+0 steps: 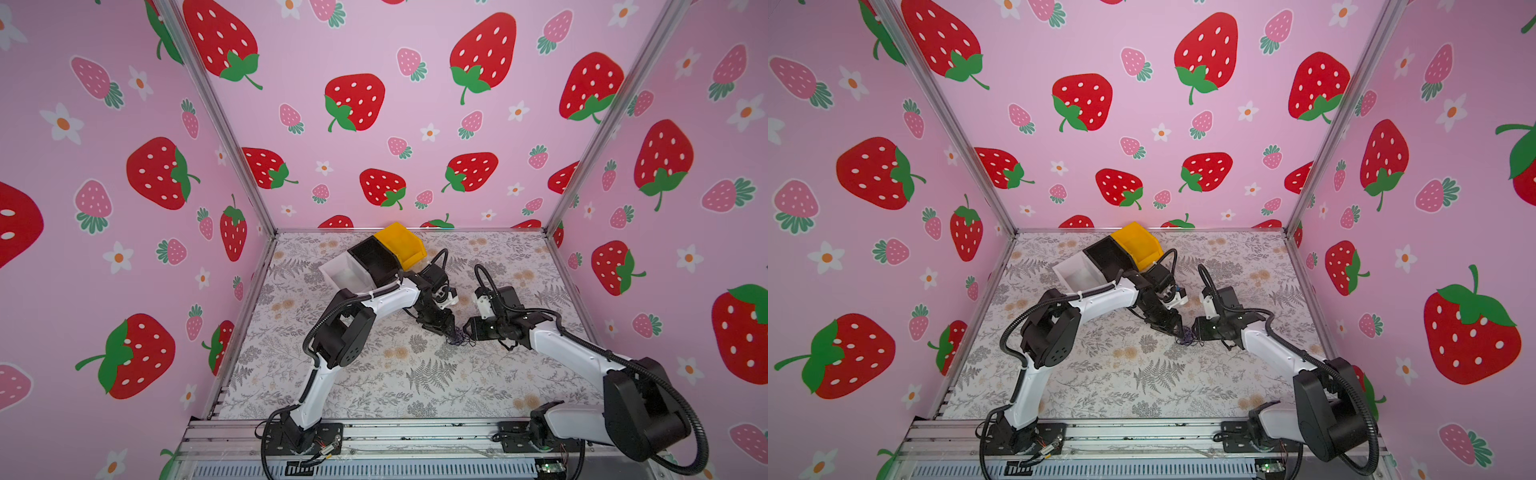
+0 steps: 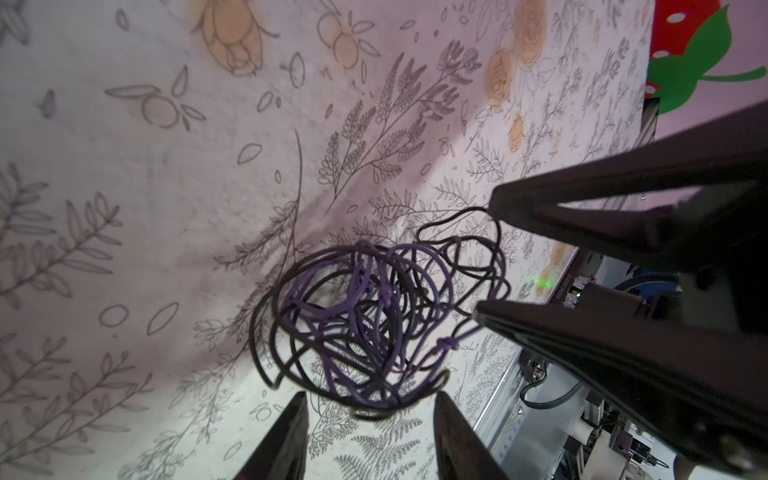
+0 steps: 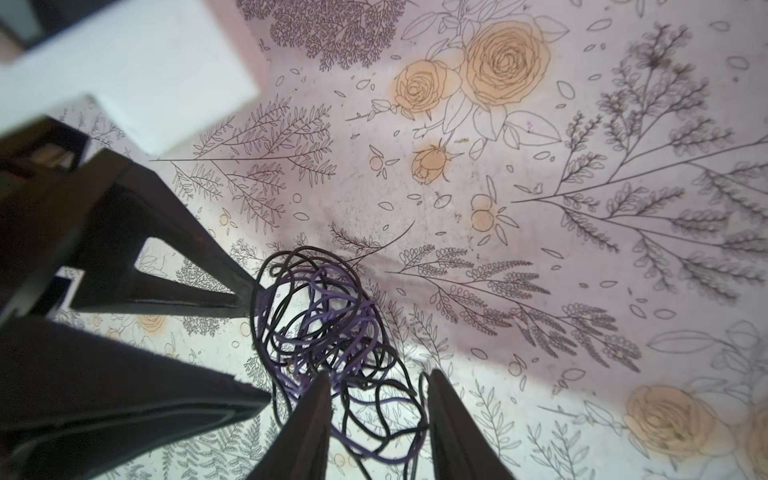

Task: Untangle the cables
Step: 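Grasp the tangle with the right gripper while the left pinches a black cable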

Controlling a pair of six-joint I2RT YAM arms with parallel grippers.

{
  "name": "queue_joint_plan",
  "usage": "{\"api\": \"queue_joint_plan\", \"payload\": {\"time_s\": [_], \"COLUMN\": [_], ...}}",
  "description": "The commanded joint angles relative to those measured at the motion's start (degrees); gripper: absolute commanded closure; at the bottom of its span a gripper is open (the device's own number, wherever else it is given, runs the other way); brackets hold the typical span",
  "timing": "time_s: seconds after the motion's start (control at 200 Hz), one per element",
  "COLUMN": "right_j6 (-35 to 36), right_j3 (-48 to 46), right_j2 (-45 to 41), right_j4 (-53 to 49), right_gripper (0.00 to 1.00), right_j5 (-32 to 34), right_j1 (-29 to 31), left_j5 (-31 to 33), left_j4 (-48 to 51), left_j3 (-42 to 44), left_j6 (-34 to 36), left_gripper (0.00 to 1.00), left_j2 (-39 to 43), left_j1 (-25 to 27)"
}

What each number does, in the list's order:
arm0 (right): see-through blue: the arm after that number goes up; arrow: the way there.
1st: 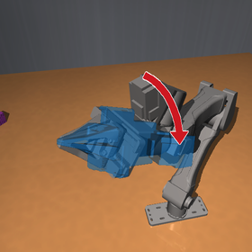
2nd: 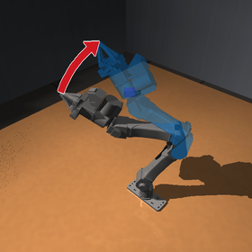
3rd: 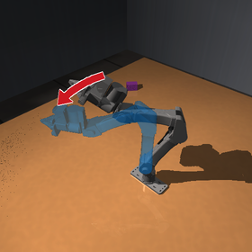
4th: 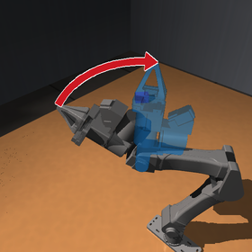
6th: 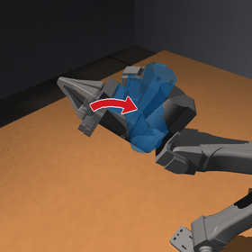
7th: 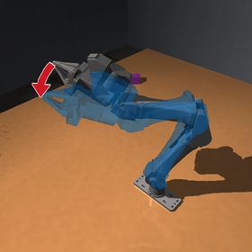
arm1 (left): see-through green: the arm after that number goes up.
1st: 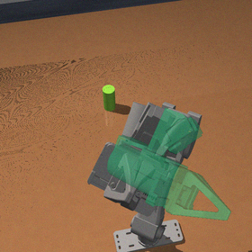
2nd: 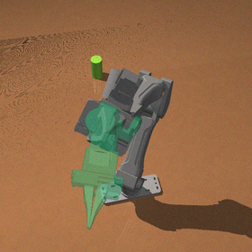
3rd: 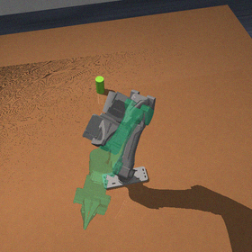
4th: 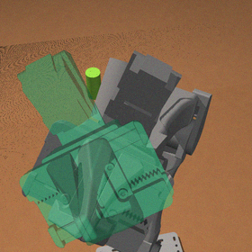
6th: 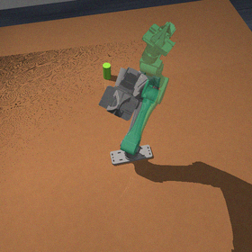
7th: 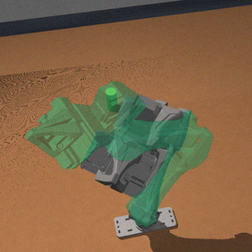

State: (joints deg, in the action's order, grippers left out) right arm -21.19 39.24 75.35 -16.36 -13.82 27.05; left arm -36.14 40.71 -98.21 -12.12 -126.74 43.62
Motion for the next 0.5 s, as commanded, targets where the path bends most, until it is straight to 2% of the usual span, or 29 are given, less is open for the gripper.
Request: {"api": "queue_joint_plan", "payload": {"time_s": [0.0, 0.275, 0.41, 0.43, 0.495], "right_j6": [-0.4, -0.2, 3.1, 3.4, 4.0], "right_j3": [-0.4, -0.7, -0.8, -0.7, -0.5], "right_j2": [-0.1, -4.7, -5.6, -5.6, -5.6], "right_j4": [-1.2, -1.3, -0.4, -0.4, -0.1], "right_gripper": [0.61, 0.63, 0.63, 0.62, 0.62], "right_j5": [1.6, 3.3, 5.6, 5.9, 6.4], "right_j1": [0.2, 0.4, 3.0, 3.4, 4.2], "left_j5": [-1.0, 3.1, 6.7, 6.9, 7.0], "left_j4": [2.8, 2.9, 1.6, 1.6, 2.0], "left_j3": [-3.4, -4.1, -1.8, -1.6, -1.5], "left_j6": [0.7, 1.2, 3.8, 4.2, 5.3], "left_gripper": [0.58, 0.89, 0.93, 0.98, 1.0], "left_j2": [-0.8, 0.1, 3.4, 3.7, 4.4], "left_j1": [-0.5, -1.4, -1.6, -1.5, -1.7]}}
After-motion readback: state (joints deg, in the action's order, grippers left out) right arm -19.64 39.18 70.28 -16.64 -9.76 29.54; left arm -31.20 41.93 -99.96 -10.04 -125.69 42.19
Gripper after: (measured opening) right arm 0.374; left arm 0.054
